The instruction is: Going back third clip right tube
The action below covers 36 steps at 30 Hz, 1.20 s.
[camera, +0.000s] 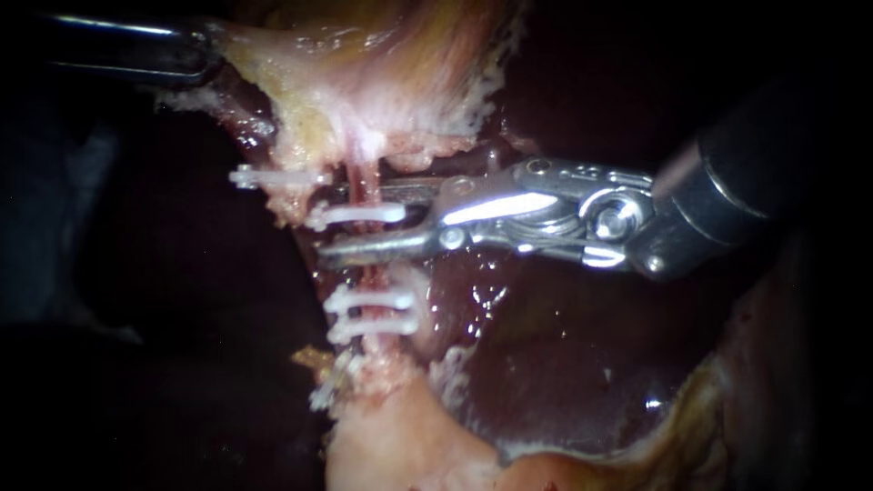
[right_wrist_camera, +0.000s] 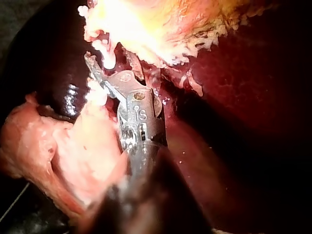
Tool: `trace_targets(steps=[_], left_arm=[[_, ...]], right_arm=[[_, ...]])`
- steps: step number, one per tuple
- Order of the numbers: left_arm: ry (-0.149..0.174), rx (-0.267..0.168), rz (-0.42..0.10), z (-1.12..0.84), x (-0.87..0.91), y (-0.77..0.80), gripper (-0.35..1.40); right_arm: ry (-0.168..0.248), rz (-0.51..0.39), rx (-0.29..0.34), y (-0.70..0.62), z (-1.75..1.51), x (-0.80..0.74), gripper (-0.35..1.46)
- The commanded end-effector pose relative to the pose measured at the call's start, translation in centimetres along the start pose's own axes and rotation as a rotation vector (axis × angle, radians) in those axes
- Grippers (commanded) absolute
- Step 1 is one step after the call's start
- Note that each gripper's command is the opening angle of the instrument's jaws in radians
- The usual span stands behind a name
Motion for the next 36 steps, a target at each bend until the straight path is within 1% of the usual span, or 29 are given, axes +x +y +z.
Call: trace_targets(steps=[1,6,9,10,16,21,24,26,30,32,36], left_arm=[[0.0,0.0,0.0,0.0,0.0,0.0,-0.35],[0.0,0.0,0.0,0.0,-0.01,0.0,-0.35],[0.0,0.0,0.0,0.0,-0.01,0.0,-0.35],[0.0,0.0,0.001,0.0,-0.01,0.0,-0.35],[0.0,0.0,0.001,-0.01,-0.01,0.0,-0.35],[0.0,0.0,0.001,-0.01,-0.01,0.0,-0.35],[0.0,0.0,0.001,-0.01,-0.01,0.0,-0.35],[0.0,0.0,0.001,-0.01,-0.01,0.0,-0.35],[0.0,0.0,0.001,-0.01,-0.01,0.0,-0.35],[0.0,0.0,0.001,-0.01,-0.01,0.0,-0.35],[0.0,0.0,0.001,-0.01,-0.01,0.0,-0.35]], right_arm=[[0.001,-0.014,-0.009,0.0,-0.02,0.0,0.5],[-0.001,-0.091,-0.013,-0.01,-0.08,-0.02,0.5],[-0.003,-0.152,-0.006,-0.05,-0.19,-0.05,0.5],[-0.005,-0.183,-0.001,-0.07,-0.26,-0.07,0.5],[-0.009,-0.295,0.019,-0.17,-0.66,-0.18,0.5],[-0.008,-0.325,0.039,-0.26,-1.01,-0.28,0.5],[-0.018,-0.331,0.051,-0.34,-1.22,-0.37,0.5],[-0.03,-0.341,0.056,-0.38,-1.32,-0.42,0.5],[-0.09,-0.362,0.053,-0.42,-1.51,-0.46,0.5],[-0.099,-0.37,0.048,-0.43,-1.58,-0.48,0.5],[-0.1,-0.369,0.027,-0.44,-1.74,-0.5,0.5]])
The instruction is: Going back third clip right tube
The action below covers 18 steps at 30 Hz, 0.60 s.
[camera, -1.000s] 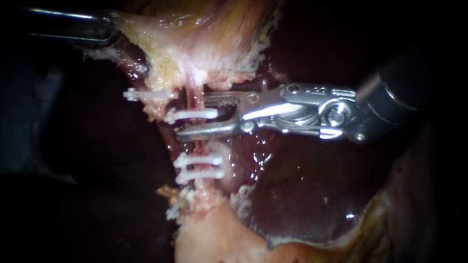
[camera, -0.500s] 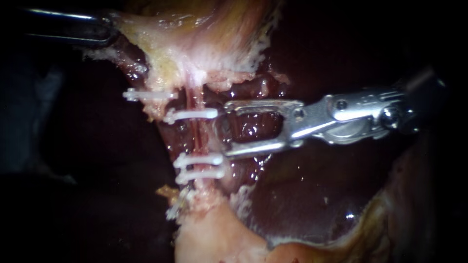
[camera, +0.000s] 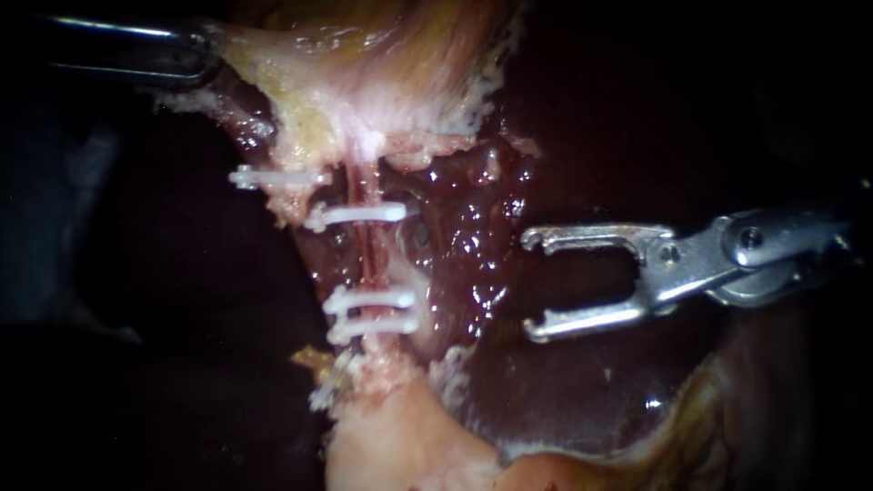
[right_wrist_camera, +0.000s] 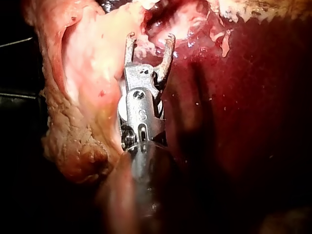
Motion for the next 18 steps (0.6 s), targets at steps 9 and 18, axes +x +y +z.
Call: trace_targets(steps=[9,18], left_arm=[[0.001,0.001,0.0,0.0,0.0,0.01,-0.35],[0.001,0.003,0.001,0.03,-0.02,0.01,-0.35]], right_arm=[[-0.001,-0.002,-0.003,0.0,-0.18,0.0,0.5],[-0.001,-0.002,-0.001,-0.01,-0.21,0.01,0.5]])
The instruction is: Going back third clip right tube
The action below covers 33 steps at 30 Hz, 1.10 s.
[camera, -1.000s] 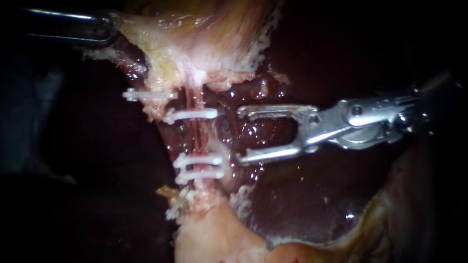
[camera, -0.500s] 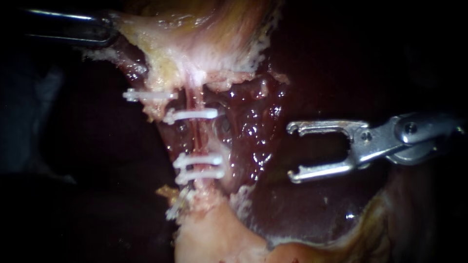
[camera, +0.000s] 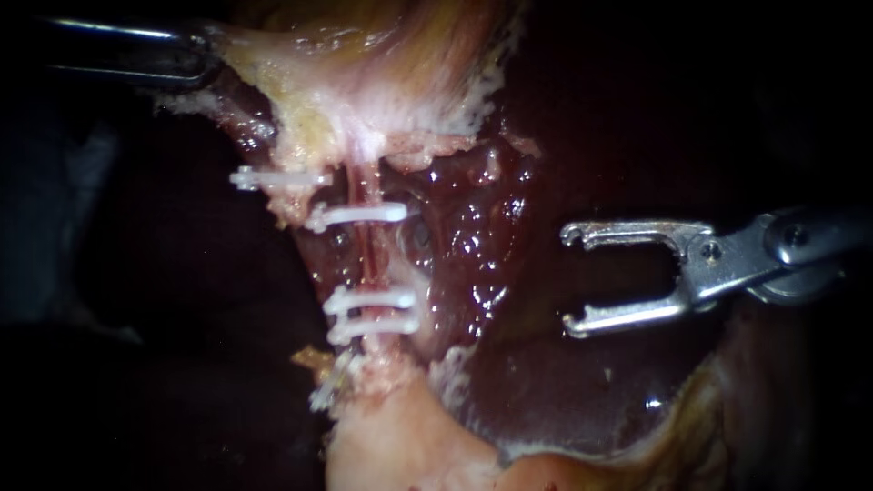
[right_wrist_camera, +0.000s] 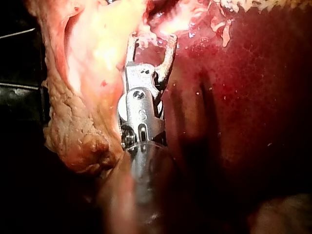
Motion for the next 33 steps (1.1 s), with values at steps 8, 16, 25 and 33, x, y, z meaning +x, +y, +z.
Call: trace_targets(steps=[8,16,25,33], left_arm=[[-0.008,0.0,0.009,0.23,-0.15,-0.03,-0.35],[-0.025,-0.007,0.021,0.57,-0.35,-0.04,-0.35],[-0.034,-0.016,0.03,0.84,-0.47,-0.03,-0.35],[-0.035,-0.019,0.031,0.86,-0.49,-0.03,-0.35]], right_arm=[[0.0,0.001,0.001,0.0,-0.02,0.01,0.5],[0.0,0.001,0.001,-0.01,-0.02,0.01,0.5],[0.0,0.001,0.001,-0.01,-0.02,0.01,0.5],[0.0,0.001,0.001,-0.01,-0.02,0.01,0.5]])
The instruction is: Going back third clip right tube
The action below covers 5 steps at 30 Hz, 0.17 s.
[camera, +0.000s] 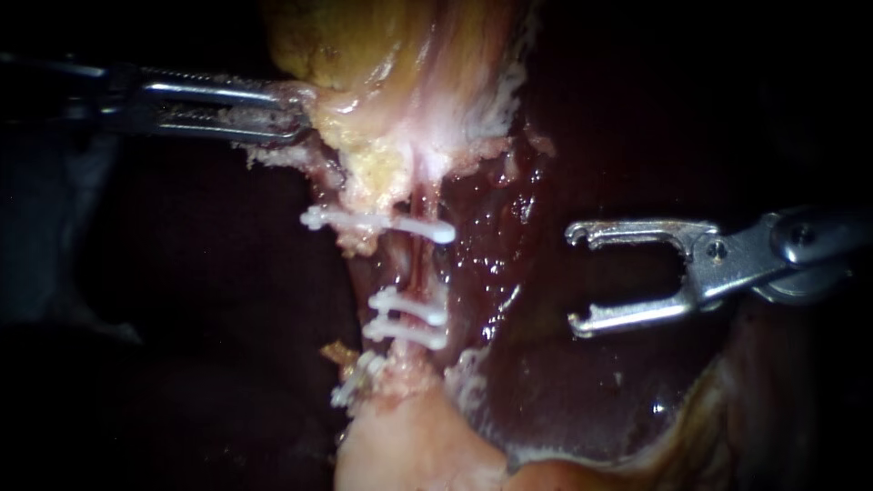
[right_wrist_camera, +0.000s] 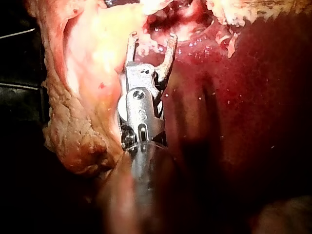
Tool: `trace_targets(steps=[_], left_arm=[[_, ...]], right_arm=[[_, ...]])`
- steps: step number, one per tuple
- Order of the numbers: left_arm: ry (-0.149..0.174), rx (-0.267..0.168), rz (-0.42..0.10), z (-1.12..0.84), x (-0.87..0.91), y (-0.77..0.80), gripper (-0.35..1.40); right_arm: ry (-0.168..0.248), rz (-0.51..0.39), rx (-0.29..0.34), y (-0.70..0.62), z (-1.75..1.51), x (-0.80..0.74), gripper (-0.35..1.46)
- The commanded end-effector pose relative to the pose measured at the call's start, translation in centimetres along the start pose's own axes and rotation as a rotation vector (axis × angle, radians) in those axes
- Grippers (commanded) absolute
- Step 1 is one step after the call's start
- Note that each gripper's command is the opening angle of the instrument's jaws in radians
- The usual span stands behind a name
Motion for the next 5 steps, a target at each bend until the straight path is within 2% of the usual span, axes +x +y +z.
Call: trace_targets(steps=[1,5], left_arm=[[0.0,-0.001,0.0,0.0,0.0,0.0,-0.35],[0.0,-0.001,0.0,-0.01,0.0,0.0,-0.35]], right_arm=[[0.0,0.0,-0.001,0.0,0.0,0.0,0.5],[0.0,0.0,0.002,0.0,0.0,0.0,0.5]])
